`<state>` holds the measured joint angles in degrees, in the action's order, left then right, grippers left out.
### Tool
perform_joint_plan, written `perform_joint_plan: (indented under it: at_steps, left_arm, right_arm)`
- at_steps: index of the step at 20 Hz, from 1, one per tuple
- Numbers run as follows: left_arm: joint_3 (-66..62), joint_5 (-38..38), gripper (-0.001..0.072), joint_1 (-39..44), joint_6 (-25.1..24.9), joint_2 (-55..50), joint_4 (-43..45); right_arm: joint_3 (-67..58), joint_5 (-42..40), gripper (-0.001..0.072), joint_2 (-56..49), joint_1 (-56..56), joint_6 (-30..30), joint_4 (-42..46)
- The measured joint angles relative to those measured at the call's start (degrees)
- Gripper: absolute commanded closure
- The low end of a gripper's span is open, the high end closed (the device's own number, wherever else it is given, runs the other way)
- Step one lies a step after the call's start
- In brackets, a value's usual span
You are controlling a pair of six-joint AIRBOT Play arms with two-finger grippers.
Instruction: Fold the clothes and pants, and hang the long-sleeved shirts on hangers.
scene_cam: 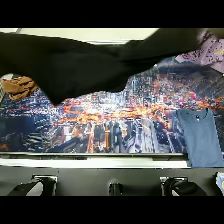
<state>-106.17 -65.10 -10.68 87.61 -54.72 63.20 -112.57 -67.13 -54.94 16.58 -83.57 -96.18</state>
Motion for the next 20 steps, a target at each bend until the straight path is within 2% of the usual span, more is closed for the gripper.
perform_joint_plan:
  at_steps: [3,6,10,13,16,18,19,20]
  left_arm:
    - [-1.22,-0.94,0.0688,-0.17,6.86,6.4,10.1]
    - [-1.16,-1.36,0.0688,-0.24,11.08,8.15,15.96]
    - [2.45,-2.49,0.0688,0.2,12.35,2.82,14.62]
    - [7.48,-2.62,0.0688,1.95,12.35,-5.62,13.27]
    - [12.33,0.07,0.0687,4.0,12.35,-16.98,12.55]
    - [14.1,2.29,0.0687,5.29,12.37,-24.98,12.31]
    - [14.6,2.99,0.0687,5.84,12.41,-28.57,12.26]
    - [14.97,3.78,0.0687,6.32,12.46,-31.82,12.15]
  right_arm:
    - [-1.75,-0.98,0.0682,4.59,0.0,2.73,4.96]
    - [-2.38,-1.07,0.0682,4.35,-0.02,4.52,9.6]
    - [-2.62,-0.26,0.0682,-4.7,0.0,5.7,13.53]
    - [-2.69,1.84,0.0682,-16.65,-0.02,7.26,14.78]
    - [-2.67,3.21,0.0681,-31.76,-0.02,9.94,11.39]
    - [-2.69,3.39,0.068,-41.29,-0.02,11.26,4.72]
    - [-2.69,3.26,0.067,-45.4,-0.02,11.69,0.74]
    - [-2.69,2.99,0.0625,-49.24,-0.02,11.89,-3.69]
